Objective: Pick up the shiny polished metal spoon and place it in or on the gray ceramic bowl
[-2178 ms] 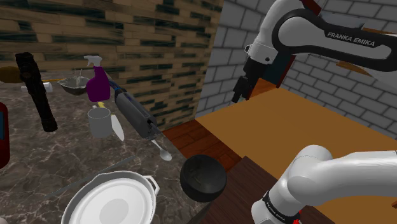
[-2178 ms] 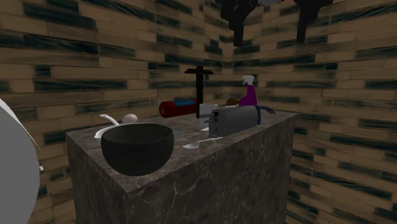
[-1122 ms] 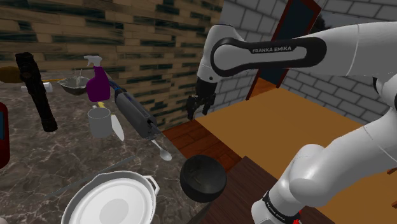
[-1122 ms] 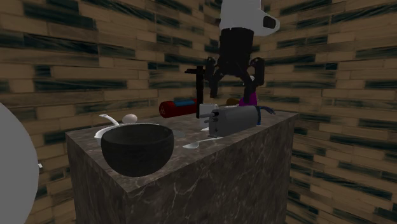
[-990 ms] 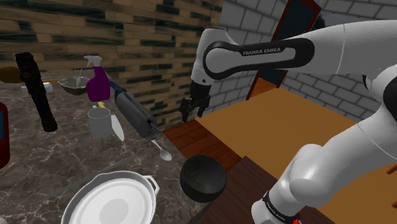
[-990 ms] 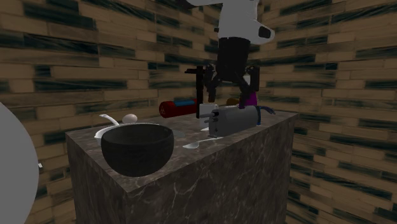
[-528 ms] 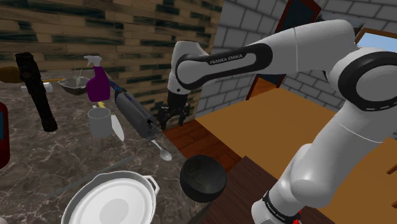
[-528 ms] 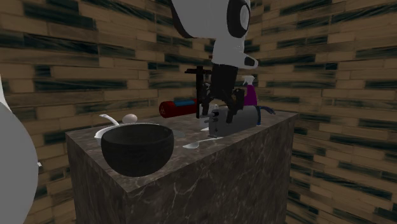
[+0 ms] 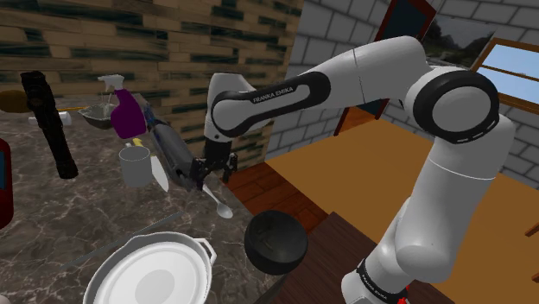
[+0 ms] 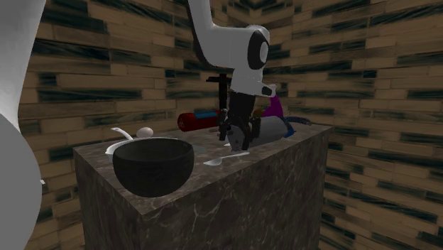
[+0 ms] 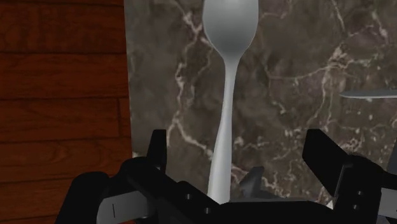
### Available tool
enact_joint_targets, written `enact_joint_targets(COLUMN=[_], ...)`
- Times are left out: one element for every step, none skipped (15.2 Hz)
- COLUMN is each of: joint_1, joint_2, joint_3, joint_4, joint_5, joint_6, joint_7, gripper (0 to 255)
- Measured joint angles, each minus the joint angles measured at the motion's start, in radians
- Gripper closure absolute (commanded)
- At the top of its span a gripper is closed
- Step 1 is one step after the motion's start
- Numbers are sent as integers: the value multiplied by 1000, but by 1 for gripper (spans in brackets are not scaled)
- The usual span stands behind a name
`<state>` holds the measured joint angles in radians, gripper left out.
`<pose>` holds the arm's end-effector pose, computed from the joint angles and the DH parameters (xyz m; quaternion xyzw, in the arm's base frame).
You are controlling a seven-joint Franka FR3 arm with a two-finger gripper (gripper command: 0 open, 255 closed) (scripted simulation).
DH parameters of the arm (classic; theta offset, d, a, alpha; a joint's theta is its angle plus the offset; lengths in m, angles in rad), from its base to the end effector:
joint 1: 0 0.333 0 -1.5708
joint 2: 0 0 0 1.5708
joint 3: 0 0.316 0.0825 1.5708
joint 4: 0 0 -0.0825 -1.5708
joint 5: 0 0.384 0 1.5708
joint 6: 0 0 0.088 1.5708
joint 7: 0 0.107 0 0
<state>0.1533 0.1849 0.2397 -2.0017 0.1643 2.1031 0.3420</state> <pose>0.5336 0.2257 0.3639 -0.9949 0.0201 0.0698 0.0705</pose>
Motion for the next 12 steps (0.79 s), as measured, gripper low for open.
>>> enact_joint_targets(joint_1=[1,3,6,10,11,13,14,13,14,14,13,14], joint_2=[10,15,19,21,24,27,31,28,34,33,32,32], joint_3=[0,1,4,7,10,12,13,13,14,14,15,16], joint_4=[-5,-5,-7,-12,-16,-17,-15,-21,-17,-18,-21,-23], joint_5=[-3,-4,-3,-3,-2,-2,-3,-3,-4,-4,-3,-3], joint_6=[16,27,40,52,62,67,68,71,70,71,74,77], joint_7=[-1,-1,-1,0,-3,-2,0,1,1,2,-1,0], gripper=[0,0,0,0,0,0,0,0,0,0,0,255])
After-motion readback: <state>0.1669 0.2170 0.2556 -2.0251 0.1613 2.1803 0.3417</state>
